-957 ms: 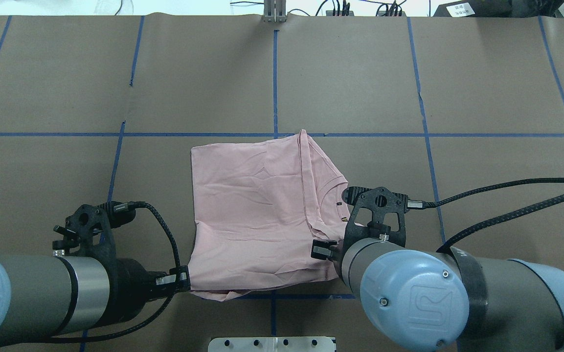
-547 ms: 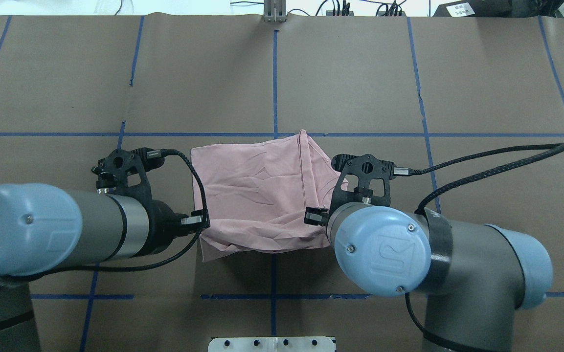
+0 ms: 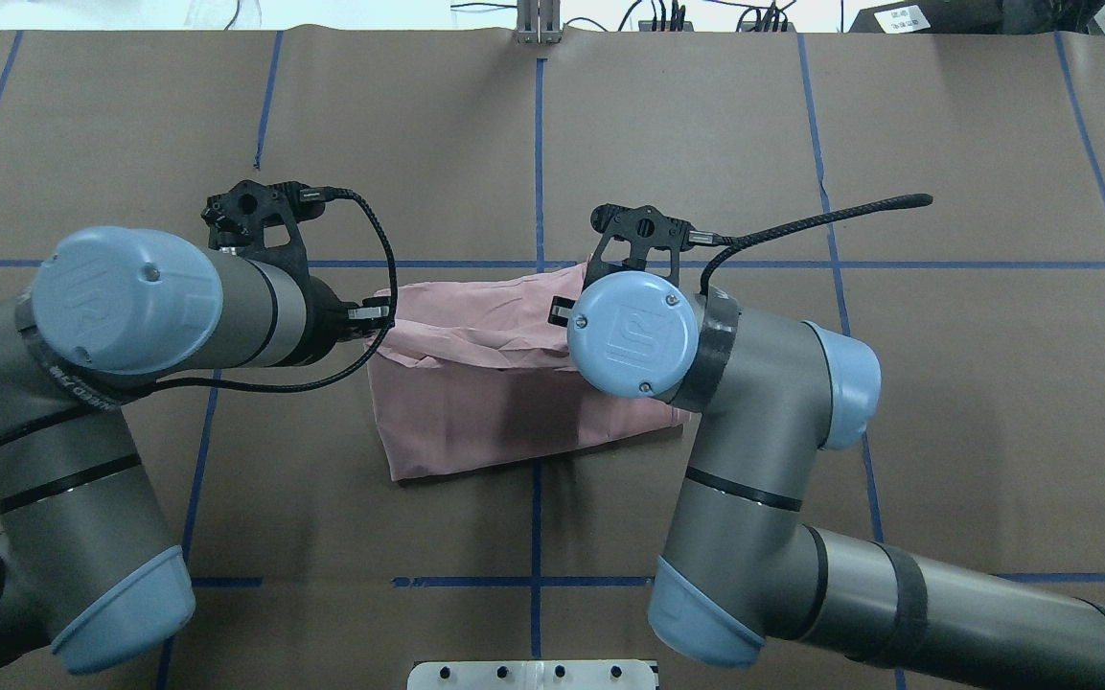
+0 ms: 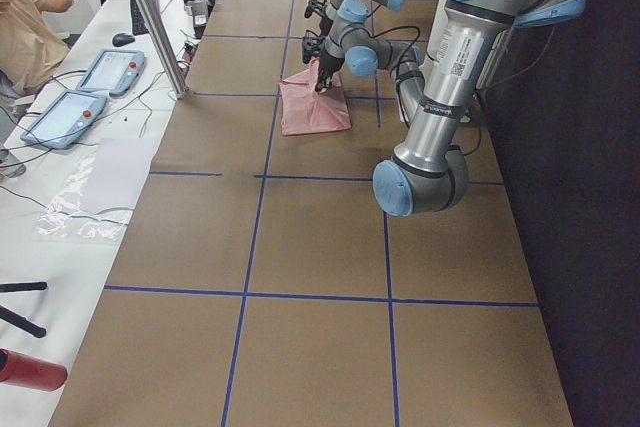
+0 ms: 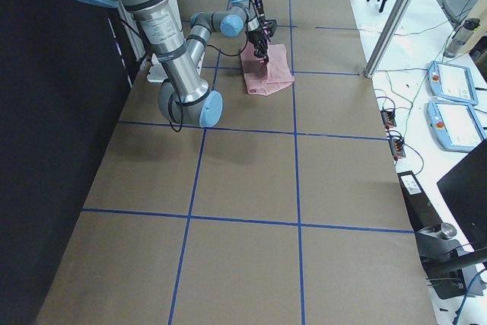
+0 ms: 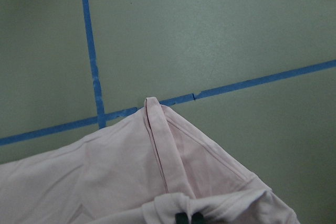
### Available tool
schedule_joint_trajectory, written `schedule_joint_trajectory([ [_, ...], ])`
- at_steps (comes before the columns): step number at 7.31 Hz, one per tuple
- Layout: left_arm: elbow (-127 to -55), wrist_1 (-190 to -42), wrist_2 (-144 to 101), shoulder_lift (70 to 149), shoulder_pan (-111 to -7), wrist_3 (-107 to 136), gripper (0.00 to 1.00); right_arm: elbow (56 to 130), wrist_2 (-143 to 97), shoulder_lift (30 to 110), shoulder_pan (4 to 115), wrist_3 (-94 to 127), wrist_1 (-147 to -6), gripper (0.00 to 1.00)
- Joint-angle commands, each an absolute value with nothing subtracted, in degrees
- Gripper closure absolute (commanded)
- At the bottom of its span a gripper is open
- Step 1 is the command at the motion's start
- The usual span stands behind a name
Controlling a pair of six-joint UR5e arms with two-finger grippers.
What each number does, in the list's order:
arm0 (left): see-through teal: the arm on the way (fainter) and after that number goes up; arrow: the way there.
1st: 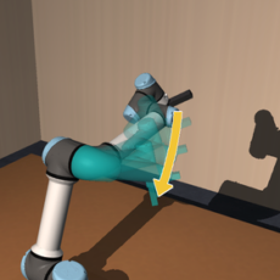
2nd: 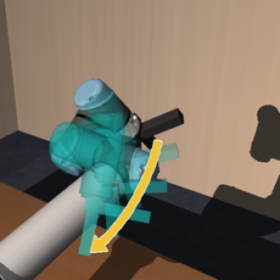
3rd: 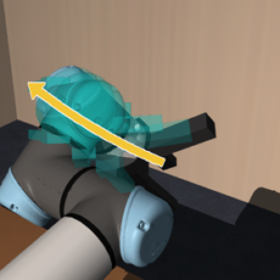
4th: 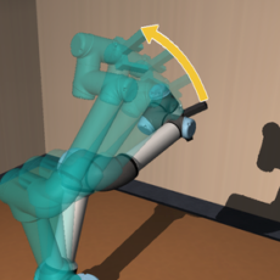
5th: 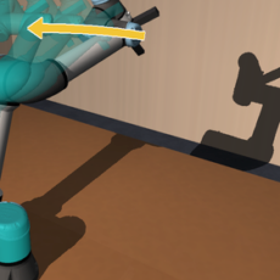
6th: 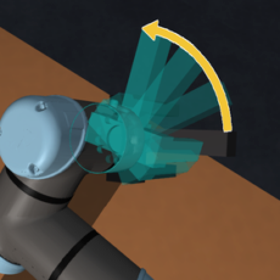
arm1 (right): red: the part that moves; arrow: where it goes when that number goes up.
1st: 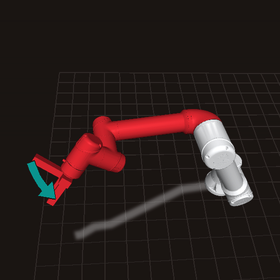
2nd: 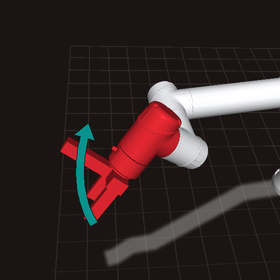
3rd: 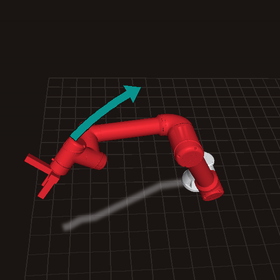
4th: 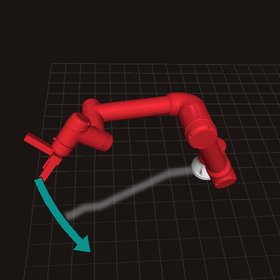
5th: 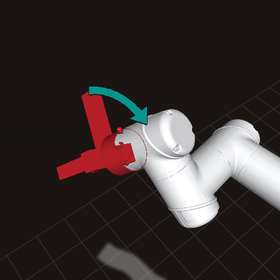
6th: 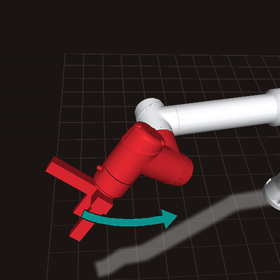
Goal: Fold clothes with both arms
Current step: 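Lift the near edge with both grippers and fold it over farther away, then lay the fold down, open both grippers and raise them away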
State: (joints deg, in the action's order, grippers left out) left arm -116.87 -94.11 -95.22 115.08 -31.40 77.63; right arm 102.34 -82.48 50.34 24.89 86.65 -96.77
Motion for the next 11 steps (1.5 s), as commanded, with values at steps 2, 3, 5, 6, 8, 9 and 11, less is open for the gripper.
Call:
schedule_joint_trajectory([
  [2,-100.94,-106.41,-95.19,117.41,-35.06,73.85,1.0,88.02,-82.53,45.98,28.03,85.96,-87.47,1.0],
  [3,-98.38,-108.44,-95.1,117.51,-35.94,72.96,1.0,84.32,-82.62,43.97,28.91,84.83,-86.58,1.0],
  [5,-95.9,-110.82,-95.1,117.6,-36.12,66.94,0.01,76.24,-82.7,41.41,30.23,82.2,-80.7,0.0],
  [6,-96.32,-111.53,-95.62,117.6,-37.52,64.01,0.0,76.11,-85.84,41.05,31.54,81.22,-80.6,0.0],
  [8,-96.85,-111.45,-106.05,117.07,-43.57,53.31,0.0,76.9,-90.51,39.9,32.61,80.33,-80.86,0.0],
  [9,-97.03,-111.45,-106.17,116.9,-43.85,53.09,0.0,78.64,-90.88,40.08,32.52,80.42,-81.38,0.0],
  [11,-100.0,-110.4,-108.09,116.55,-45.86,50.91,0.0,81.38,-96.2,40.43,34.35,75.89,-85.93,0.0],
])
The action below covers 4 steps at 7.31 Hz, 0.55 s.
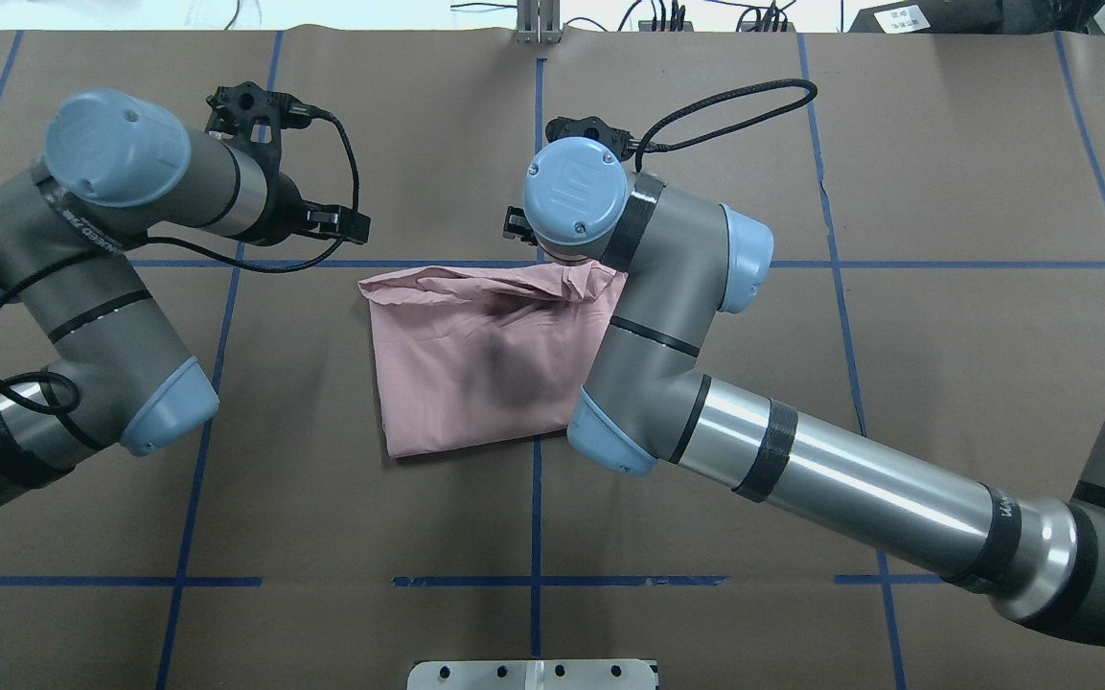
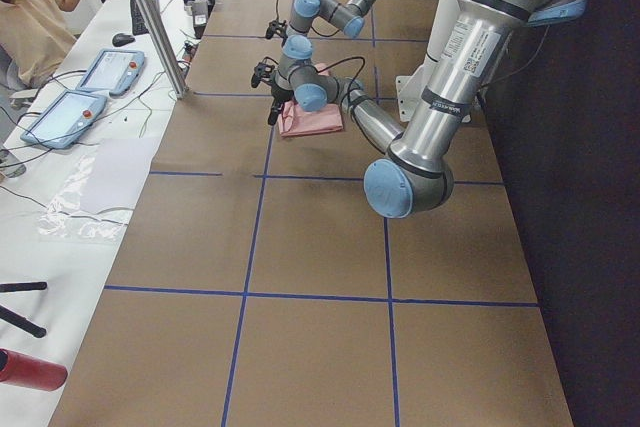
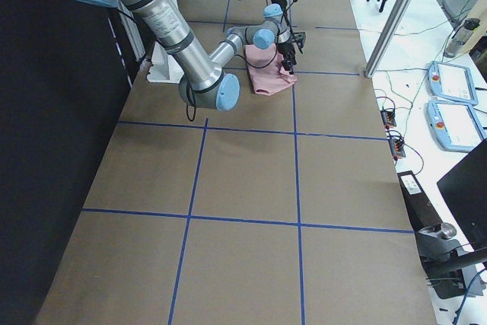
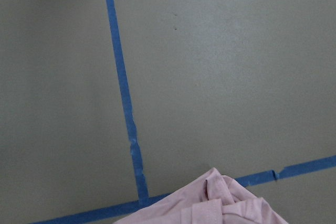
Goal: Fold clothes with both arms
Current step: 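Lay the fold down, open both grippers and raise them away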
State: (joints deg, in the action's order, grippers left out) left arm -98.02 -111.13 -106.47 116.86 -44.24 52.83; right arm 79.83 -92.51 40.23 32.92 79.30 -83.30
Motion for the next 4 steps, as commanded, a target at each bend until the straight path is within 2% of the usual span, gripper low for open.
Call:
schedule_joint_trajectory([
  [1,-103.41,-108.39,-112.02,113.93,-48.58,43.06,0.0,83.91,-102.16,42.08,38.54,69.59,-89.52,0.0],
  [3,-110.27,-100.41,-116.96,107.7,-57.7,24.88,0.0,93.72,-111.85,51.71,49.08,52.12,-93.85,0.0],
  [4,-110.65,-98.81,-118.2,104.62,-63.57,14.52,0.0,97.78,-116.84,57.6,55.57,40.98,-95.87,0.0],
])
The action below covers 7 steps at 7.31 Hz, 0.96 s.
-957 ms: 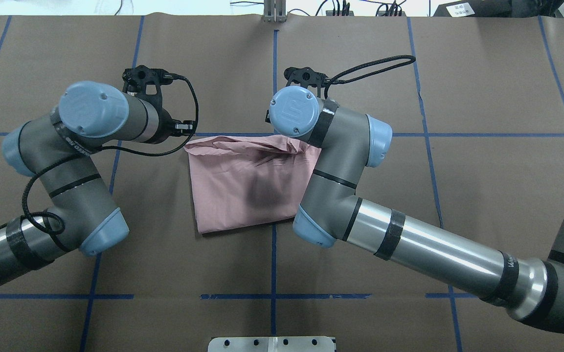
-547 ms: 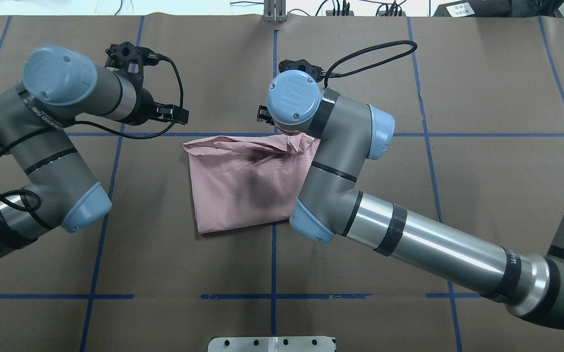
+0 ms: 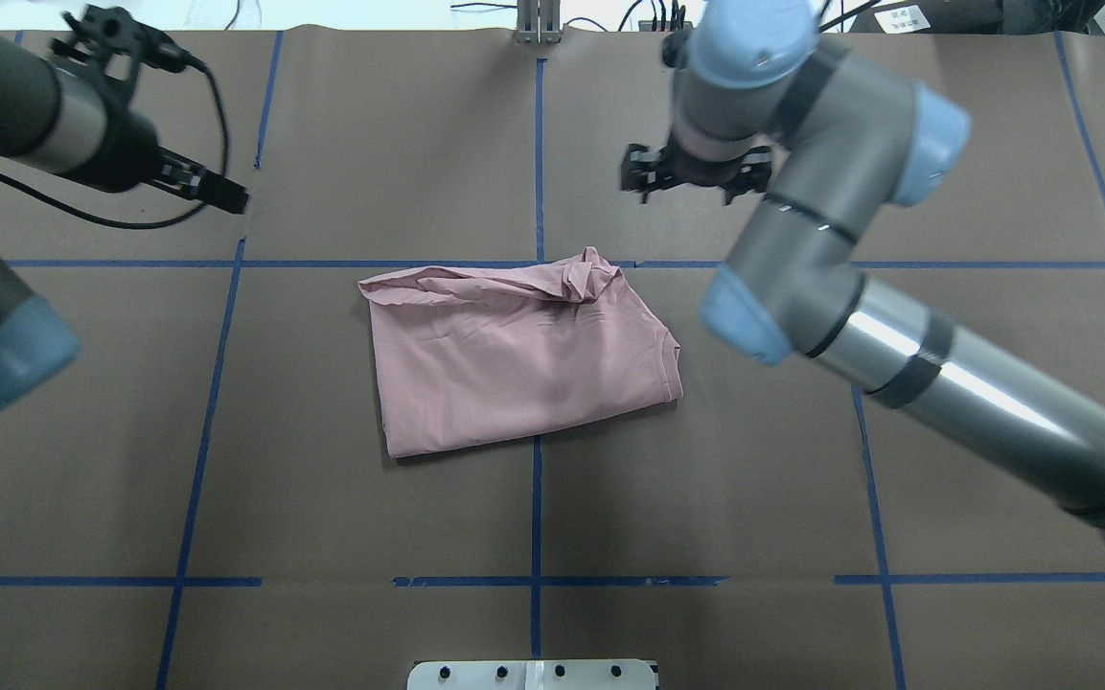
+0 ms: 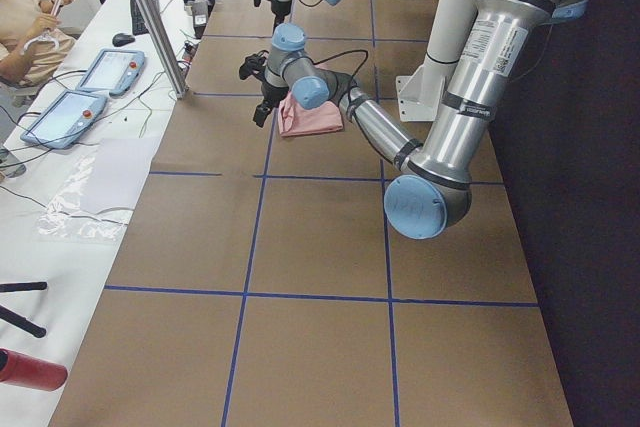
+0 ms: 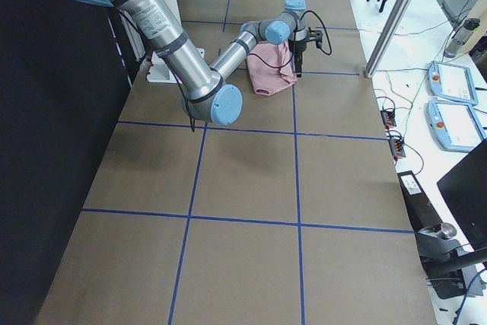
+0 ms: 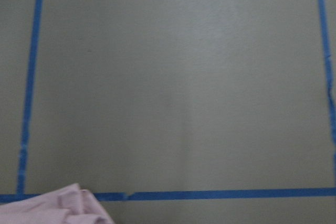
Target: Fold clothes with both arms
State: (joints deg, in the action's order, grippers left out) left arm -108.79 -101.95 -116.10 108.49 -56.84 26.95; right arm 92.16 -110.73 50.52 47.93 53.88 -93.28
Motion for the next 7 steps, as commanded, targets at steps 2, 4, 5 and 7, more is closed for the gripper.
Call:
schedule_joint_trajectory([
  [2,-107.51,-97.57,-121.97,99.6,-77.28,-6.14,0.0,99.75,-123.02,69.37,68.05,16.3,-97.03,0.0],
  [4,-99.88,-97.73,-126.8,97.49,-85.84,-14.31,0.0,99.14,-129.87,80.88,79.05,1.01,-96.68,0.0],
  [5,-96.8,-97.82,-126.3,95.82,-86.3,-13.72,0.0,99.14,-129.73,86.69,82.23,0.45,-96.16,0.0],
  [7,-90.82,-98.26,-126.99,95.8,-90.66,-14.23,0.0,98.09,-129.81,92.8,85.77,0.96,-94.75,0.0],
])
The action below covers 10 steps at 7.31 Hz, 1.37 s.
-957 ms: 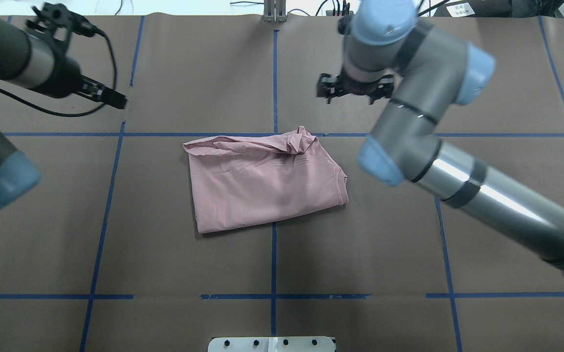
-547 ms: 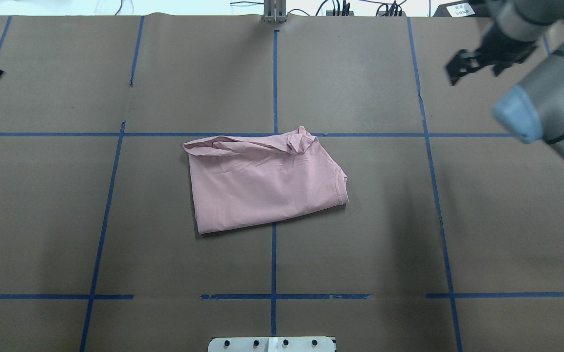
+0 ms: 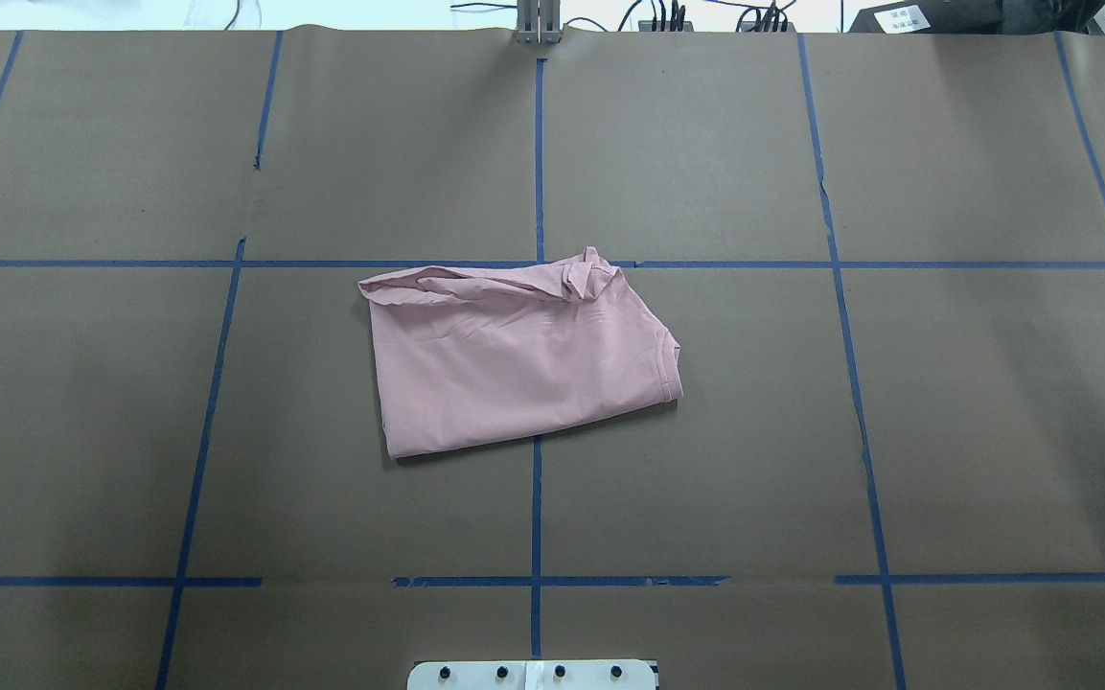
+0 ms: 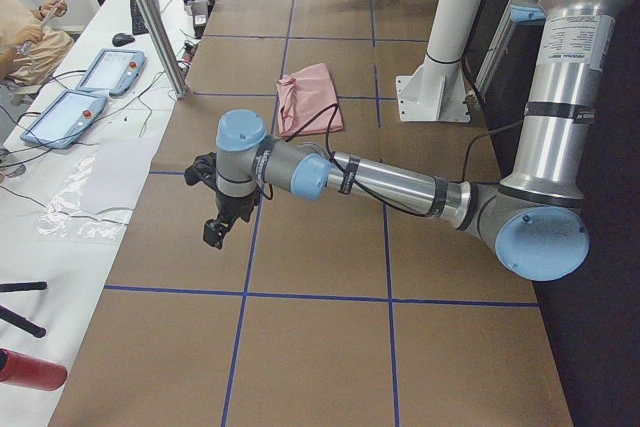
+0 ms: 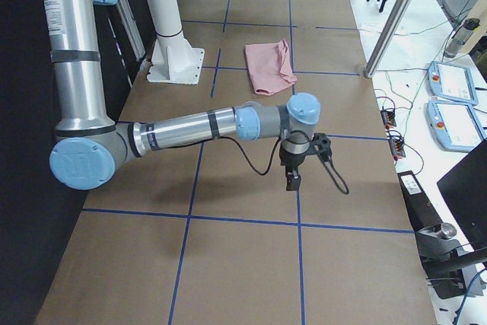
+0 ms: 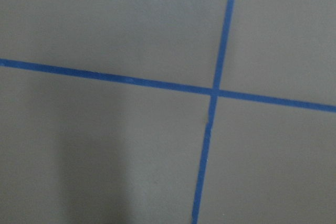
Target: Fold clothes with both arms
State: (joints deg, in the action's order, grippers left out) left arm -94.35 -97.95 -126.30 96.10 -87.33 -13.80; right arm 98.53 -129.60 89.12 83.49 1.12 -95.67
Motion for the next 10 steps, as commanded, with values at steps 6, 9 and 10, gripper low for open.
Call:
schedule_joint_trajectory([
  [6,-85.52,-95.28,-138.34,90.35,-92.64,-13.62,0.0,98.35,-130.34,99.05,88.77,0.53,-94.66,0.0],
  [9,-87.61,-95.18,-137.12,90.7,-92.55,-13.71,0.0,98.52,-130.25,99.05,88.86,0.62,-94.57,0.0],
  [10,-88.58,-95.27,-134.59,90.88,-92.46,-13.8,0.0,98.61,-130.25,98.97,88.94,0.62,-94.57,0.0],
])
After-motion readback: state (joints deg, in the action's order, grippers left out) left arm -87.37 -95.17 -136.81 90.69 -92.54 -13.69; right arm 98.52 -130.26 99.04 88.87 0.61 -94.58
